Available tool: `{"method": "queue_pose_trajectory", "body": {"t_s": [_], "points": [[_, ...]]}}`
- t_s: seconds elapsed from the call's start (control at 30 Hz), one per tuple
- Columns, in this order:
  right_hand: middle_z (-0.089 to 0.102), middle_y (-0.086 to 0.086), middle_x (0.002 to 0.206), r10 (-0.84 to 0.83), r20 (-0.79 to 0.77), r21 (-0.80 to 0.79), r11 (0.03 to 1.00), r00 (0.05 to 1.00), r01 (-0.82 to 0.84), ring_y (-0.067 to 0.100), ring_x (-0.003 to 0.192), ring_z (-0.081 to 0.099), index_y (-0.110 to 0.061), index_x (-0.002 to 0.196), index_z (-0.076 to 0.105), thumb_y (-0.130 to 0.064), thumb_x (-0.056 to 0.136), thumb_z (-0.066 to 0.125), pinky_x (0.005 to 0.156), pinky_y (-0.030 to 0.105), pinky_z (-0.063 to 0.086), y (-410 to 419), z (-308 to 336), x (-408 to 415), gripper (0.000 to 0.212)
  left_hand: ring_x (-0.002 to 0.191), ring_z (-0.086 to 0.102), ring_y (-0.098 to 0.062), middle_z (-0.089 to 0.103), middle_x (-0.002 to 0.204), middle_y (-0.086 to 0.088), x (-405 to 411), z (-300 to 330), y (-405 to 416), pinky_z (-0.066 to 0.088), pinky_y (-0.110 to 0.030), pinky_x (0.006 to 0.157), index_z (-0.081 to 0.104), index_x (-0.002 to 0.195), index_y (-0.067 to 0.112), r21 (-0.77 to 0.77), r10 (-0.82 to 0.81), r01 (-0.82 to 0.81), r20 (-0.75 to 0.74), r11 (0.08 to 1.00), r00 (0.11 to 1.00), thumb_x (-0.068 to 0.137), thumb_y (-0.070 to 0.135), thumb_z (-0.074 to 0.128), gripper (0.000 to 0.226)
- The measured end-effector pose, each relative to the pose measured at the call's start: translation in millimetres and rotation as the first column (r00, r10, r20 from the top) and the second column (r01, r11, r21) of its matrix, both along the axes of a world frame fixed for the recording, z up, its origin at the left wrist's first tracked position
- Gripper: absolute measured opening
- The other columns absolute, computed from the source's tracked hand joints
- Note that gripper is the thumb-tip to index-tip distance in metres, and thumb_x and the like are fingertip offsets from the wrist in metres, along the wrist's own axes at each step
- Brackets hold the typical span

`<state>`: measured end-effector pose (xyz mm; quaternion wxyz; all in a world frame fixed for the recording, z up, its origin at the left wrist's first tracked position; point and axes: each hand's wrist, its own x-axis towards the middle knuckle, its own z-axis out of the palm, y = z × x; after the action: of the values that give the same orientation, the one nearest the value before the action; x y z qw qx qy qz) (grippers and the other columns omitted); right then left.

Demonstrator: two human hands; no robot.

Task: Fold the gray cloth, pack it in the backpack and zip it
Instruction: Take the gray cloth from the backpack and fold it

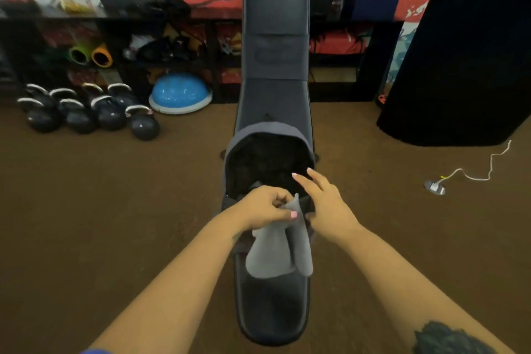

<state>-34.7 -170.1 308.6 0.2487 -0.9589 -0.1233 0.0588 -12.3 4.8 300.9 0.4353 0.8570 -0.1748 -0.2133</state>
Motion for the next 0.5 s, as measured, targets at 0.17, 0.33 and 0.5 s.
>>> {"method": "queue_pose_trajectory", "body": {"t_s": [0.17, 0.33, 0.5], "points": [[0.033, 0.001, 0.151, 0.131, -0.040, -0.153, 0.979, 0.990, -0.136, 0.028, 0.137, 0.023, -0.023, 0.132, 0.052, -0.013, 0.090, 0.053, 0.109, 0.037, 0.026, 7, 99, 6, 0.043, 0.063, 0.046, -0.009, 0.050, 0.064, 0.006, -9, 105, 6, 0.039, -0.022, 0.064, 0.056, 0.066, 0.019, 0.067, -0.020, 0.009, 0.161, 0.998, 0.987, 0.077, 0.022, 0.073, 0.021], [0.059, 0.003, 0.084, 0.052, 0.102, 0.055, 0.997, 0.993, -0.058, 0.020, 0.082, 0.054, -0.009, 0.092, 0.065, -0.022, 0.091, 0.056, 0.068, 0.028, 0.039, 9, 180, -1, 0.016, 0.080, 0.061, -0.011, 0.066, 0.079, 0.007, -23, 192, 23, 0.048, -0.024, 0.068, 0.065, 0.075, 0.030, 0.176, 0.044, -0.111, 0.349, 0.978, 0.936, 0.071, 0.025, 0.077, 0.013], [0.050, -0.001, 0.076, -0.020, 0.135, 0.259, 0.966, 0.991, -0.016, 0.016, 0.074, 0.047, -0.010, 0.094, 0.050, -0.023, 0.098, 0.043, 0.060, 0.026, 0.035, 9, 252, -12, 0.015, 0.066, 0.050, -0.011, 0.051, 0.065, 0.010, -43, 255, 32, 0.041, -0.027, 0.060, 0.047, 0.060, 0.029, 0.256, 0.098, -0.265, 0.522, 0.930, 0.847, 0.070, 0.033, 0.076, 0.031]]}}
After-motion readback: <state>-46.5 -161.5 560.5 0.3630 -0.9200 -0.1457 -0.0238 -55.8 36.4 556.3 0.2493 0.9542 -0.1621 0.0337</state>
